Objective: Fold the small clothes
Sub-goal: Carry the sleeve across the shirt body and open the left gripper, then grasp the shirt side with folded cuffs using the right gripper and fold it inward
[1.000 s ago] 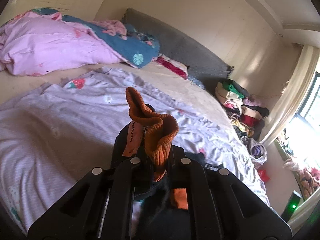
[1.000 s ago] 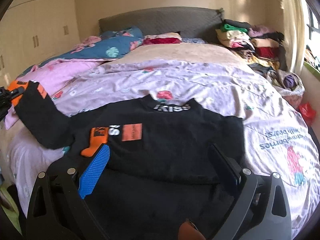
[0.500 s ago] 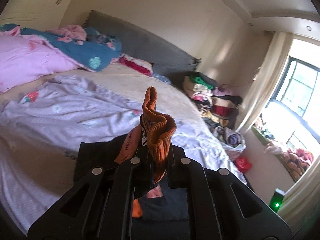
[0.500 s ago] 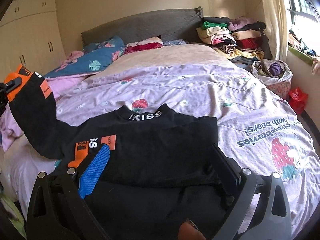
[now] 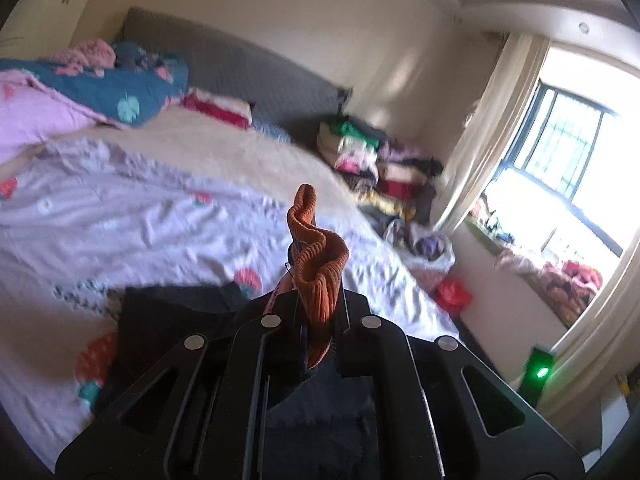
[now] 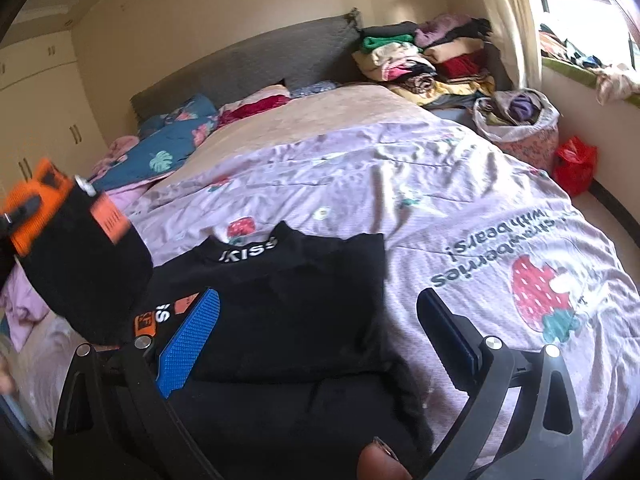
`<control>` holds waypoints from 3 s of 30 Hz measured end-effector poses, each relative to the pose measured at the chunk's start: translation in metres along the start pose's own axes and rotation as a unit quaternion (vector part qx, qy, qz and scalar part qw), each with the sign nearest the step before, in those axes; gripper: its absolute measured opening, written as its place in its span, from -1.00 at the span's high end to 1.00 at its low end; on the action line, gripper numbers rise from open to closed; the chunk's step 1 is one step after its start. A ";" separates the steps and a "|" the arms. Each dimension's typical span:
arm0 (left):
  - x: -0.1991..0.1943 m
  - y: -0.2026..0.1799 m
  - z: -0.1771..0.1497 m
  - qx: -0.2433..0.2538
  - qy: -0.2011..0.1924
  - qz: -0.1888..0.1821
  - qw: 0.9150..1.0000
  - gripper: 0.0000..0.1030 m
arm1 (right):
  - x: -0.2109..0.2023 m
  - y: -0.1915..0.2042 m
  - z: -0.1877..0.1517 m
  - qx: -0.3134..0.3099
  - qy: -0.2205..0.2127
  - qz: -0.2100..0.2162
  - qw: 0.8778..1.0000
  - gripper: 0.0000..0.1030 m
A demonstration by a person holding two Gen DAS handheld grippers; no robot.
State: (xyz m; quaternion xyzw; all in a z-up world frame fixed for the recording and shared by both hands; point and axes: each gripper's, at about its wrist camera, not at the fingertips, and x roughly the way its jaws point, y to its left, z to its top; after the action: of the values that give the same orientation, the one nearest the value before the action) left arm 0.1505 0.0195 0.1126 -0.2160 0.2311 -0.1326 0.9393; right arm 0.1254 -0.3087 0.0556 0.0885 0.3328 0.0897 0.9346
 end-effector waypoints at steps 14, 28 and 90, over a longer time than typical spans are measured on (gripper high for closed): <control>0.066 0.003 -0.067 -0.006 0.125 -0.026 0.992 0.95 | 0.003 -0.030 -0.009 0.027 0.012 -0.050 0.998 -0.91; 0.079 0.000 -0.083 -0.004 0.161 -0.055 0.985 0.07 | 0.020 -0.028 -0.018 0.023 0.050 -0.014 0.998 -0.84; 0.091 0.121 -0.082 0.006 0.185 0.165 0.969 0.22 | 0.055 0.046 -0.012 -0.165 -0.003 -0.082 0.983 0.78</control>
State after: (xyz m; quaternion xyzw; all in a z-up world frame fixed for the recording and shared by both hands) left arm 0.2062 0.0654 -0.0434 -0.1415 0.4323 -0.0146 0.8904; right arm 0.1544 -0.2502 0.0232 -0.0945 0.3164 0.0659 0.9416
